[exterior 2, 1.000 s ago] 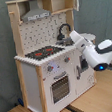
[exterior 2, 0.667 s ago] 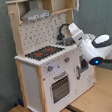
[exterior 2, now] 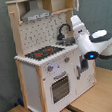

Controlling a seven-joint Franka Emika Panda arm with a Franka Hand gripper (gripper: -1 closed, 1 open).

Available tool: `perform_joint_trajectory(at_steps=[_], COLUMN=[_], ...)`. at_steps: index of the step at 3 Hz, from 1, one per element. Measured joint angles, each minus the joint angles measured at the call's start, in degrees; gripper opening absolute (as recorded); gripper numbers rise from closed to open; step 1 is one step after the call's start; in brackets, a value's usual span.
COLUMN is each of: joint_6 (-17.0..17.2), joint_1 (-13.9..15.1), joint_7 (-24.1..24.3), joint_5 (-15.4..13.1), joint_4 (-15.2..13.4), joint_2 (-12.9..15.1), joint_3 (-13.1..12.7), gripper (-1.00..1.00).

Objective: Play with the kitchen

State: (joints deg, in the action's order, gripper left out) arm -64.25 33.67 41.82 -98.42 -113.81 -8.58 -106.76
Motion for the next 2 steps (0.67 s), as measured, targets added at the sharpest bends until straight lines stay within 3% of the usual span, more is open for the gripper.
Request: perform_joint_trajectory(at_steps=[2], joint_6=[3.71], joint_1=[0.00], joint_7=[7.43], joint_5=[0.01], joint_4=[6.67], joint_2=[0.14], joint_3=[4.39], gripper=[1.00])
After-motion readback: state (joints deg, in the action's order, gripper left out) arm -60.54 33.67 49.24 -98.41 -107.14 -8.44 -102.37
